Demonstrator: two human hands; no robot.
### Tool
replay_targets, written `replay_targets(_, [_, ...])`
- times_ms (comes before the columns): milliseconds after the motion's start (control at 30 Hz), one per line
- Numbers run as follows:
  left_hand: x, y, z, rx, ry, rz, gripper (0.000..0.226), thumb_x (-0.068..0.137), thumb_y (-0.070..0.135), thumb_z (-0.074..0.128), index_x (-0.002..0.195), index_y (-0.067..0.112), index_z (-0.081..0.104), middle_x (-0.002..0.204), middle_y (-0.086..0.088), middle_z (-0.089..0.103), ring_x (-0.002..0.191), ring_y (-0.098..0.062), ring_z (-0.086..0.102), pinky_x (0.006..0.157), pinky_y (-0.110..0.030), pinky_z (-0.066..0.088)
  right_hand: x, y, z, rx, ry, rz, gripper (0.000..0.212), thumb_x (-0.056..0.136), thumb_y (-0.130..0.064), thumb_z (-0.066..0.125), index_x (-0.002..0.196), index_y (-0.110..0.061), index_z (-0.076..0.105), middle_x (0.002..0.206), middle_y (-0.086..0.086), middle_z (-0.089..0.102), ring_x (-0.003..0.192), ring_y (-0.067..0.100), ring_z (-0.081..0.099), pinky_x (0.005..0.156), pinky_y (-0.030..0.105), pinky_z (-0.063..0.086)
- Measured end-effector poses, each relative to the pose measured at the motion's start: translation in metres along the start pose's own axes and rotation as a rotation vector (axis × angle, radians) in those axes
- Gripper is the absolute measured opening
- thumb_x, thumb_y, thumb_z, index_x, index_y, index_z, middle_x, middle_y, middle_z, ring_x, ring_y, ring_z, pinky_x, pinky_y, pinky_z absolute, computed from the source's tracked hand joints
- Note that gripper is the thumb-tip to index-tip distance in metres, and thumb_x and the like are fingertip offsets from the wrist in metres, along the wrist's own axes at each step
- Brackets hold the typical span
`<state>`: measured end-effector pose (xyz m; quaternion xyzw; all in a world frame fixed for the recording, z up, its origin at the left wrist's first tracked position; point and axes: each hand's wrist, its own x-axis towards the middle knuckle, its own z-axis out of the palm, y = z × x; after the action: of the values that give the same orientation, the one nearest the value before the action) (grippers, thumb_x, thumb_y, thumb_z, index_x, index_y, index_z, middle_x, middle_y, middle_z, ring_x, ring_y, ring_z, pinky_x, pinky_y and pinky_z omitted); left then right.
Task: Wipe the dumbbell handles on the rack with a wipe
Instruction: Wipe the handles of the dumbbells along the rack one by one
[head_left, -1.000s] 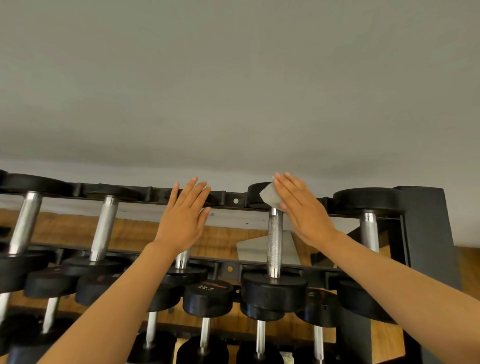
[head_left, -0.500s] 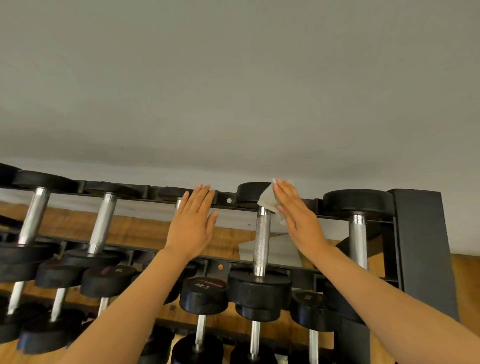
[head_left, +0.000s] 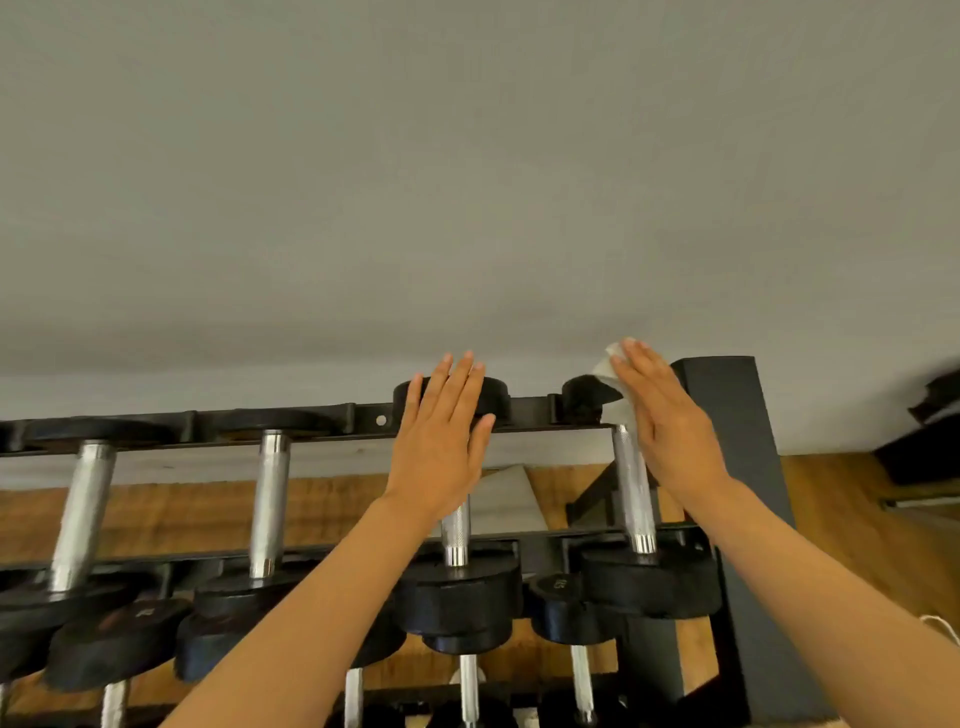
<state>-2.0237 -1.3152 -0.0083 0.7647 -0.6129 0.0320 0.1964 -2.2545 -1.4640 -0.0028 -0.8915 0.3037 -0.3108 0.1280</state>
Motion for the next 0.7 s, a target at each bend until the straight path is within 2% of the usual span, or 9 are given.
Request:
replay_targets(67, [0.0, 0.001, 0.007, 0.056, 0.005, 0.003, 0.059, 0.104, 0.041, 0.026, 0.156, 0.012, 0.023, 0.162, -0.007, 0.023, 0.151, -0.024, 0.012, 0.123, -0.043, 0.004, -0.001, 0.005, 0.002, -0.098, -0.038, 0.021, 0.048, 0.096, 0.005, 0.043, 0.143, -0.004, 0.044, 0.153, 0.01, 0.037, 0.145, 0.021, 0.025, 0.115, 0.044, 0.032])
replay_targets(233, [0.002, -0.002, 0.013, 0.076, 0.046, 0.028, 0.059, 0.103, 0.039, 0.031, 0.154, 0.011, 0.026, 0.16, -0.008, 0.03, 0.15, -0.026, 0.016, 0.122, -0.043, 0.007, 0.023, -0.02, 0.021, -0.55, -0.203, -0.044, 0.05, 0.097, -0.022, 0.028, 0.133, -0.004, 0.056, 0.145, 0.016, 0.048, 0.139, 0.034, 0.038, 0.114, 0.06, 0.022])
replay_targets(367, [0.001, -0.003, 0.014, 0.056, 0.065, 0.043, 0.058, 0.103, 0.039, 0.031, 0.153, 0.01, 0.029, 0.157, -0.009, 0.035, 0.149, -0.025, 0.019, 0.122, -0.044, 0.009, 0.032, -0.024, 0.033, -0.723, -0.268, -0.086, 0.053, 0.101, -0.027, 0.024, 0.132, 0.002, 0.056, 0.14, 0.021, 0.052, 0.136, 0.036, 0.042, 0.116, 0.055, 0.026])
replay_targets(500, [0.002, -0.003, 0.013, 0.048, 0.078, 0.049, 0.057, 0.103, 0.038, 0.031, 0.153, 0.009, 0.031, 0.156, -0.01, 0.037, 0.148, -0.026, 0.022, 0.123, -0.042, 0.006, 0.011, -0.011, 0.011, -0.703, -0.228, -0.108, 0.057, 0.107, -0.034, 0.017, 0.147, 0.002, 0.034, 0.153, 0.019, 0.033, 0.143, 0.033, 0.031, 0.12, 0.042, 0.015])
replay_targets(600, [0.003, -0.003, 0.013, 0.068, 0.068, 0.045, 0.058, 0.103, 0.039, 0.03, 0.153, 0.01, 0.028, 0.157, -0.011, 0.035, 0.148, -0.026, 0.02, 0.123, -0.04, 0.002, -0.01, -0.002, 0.0, -0.58, -0.172, 0.05, 0.059, 0.106, -0.036, 0.02, 0.15, 0.003, 0.023, 0.157, 0.019, 0.024, 0.146, 0.03, 0.023, 0.121, 0.036, 0.012])
replay_targets(700, [0.002, -0.002, 0.013, 0.083, 0.068, 0.035, 0.058, 0.103, 0.039, 0.031, 0.154, 0.011, 0.028, 0.157, -0.01, 0.034, 0.148, -0.025, 0.019, 0.124, -0.04, 0.001, -0.014, -0.004, 0.0, -0.476, -0.118, 0.218, 0.066, 0.105, -0.041, 0.015, 0.149, 0.008, 0.02, 0.156, 0.022, 0.024, 0.146, 0.03, 0.021, 0.122, 0.033, 0.008])
